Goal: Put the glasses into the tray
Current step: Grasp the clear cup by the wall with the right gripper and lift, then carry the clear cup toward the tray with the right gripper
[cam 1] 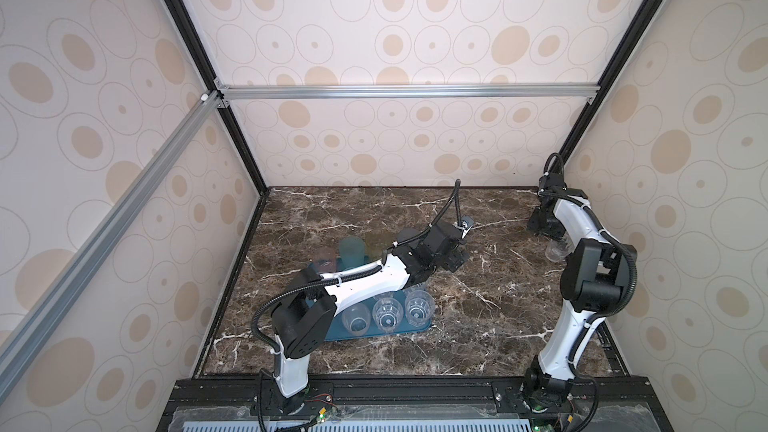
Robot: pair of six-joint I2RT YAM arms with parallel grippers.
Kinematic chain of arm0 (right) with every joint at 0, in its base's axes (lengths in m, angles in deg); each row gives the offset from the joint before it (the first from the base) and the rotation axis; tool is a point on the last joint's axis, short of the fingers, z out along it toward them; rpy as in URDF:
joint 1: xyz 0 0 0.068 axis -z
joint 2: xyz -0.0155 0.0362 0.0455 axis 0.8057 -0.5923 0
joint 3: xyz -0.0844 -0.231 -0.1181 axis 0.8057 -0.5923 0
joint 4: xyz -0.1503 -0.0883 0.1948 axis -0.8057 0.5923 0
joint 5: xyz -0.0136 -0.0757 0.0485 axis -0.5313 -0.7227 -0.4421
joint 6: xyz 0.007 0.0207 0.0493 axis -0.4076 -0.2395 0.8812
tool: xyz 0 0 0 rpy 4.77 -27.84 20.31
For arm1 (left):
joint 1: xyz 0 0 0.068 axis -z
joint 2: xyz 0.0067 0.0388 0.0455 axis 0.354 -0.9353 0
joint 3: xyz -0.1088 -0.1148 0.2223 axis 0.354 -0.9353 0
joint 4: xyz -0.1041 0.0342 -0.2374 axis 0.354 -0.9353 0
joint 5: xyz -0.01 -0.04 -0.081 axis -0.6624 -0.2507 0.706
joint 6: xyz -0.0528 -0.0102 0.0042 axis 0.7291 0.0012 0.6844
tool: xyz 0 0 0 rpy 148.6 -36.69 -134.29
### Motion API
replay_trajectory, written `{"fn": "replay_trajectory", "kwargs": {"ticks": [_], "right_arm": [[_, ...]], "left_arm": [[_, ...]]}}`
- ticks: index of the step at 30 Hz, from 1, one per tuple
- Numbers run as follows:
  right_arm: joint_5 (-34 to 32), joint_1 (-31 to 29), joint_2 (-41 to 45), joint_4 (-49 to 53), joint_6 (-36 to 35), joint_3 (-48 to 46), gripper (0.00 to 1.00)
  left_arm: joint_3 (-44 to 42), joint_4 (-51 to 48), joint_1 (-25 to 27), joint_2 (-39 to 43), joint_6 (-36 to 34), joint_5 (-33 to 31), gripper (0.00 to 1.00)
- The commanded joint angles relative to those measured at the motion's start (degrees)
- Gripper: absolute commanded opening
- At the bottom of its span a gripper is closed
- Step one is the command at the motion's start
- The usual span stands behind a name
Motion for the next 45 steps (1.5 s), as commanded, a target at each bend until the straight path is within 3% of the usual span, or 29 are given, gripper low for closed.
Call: {"fn": "replay_trajectory", "kwargs": {"ticks": [1,13,19,22,24,31,37,45], "right_arm": [[-0.4,1.8,-1.3,0.4,-1.6,1.4,0.58],[5.6,5.4,-9.2,1.1,-3.8,5.9,0.47],[7.4,5.4,-10.7,1.7,-4.1,6.3,0.24],[11.1,5.0,-8.5,0.9,-3.7,4.7,0.11],[12.9,3.7,-5.9,0.2,-3.0,2.9,0.07],[14.6,-7.1,6.2,-2.1,-0.1,-7.8,0.06],[10.5,-21.8,14.9,-3.0,1.9,-20.5,0.07],[6.6,-39.6,16.2,-1.7,5.5,-27.2,0.07]], "left_arm": [[3.0,-1.5,0.4,-1.1,0.7,1.2,0.91],[3.2,-3.4,0.5,-1.4,2.0,1.1,0.91],[1.6,-3.3,0.5,-0.4,1.3,-0.1,0.91],[1.1,-3.0,0.5,0.1,1.4,-0.3,0.91],[0.7,-2.3,0.5,0.3,1.4,-0.6,0.91],[-0.1,-1.2,0.5,2.4,2.0,-3.8,0.91],[-4.6,-1.1,-0.1,7.7,1.6,-8.1,0.92],[-12.3,-0.2,-1.4,15.7,2.9,-10.6,0.92]]}}
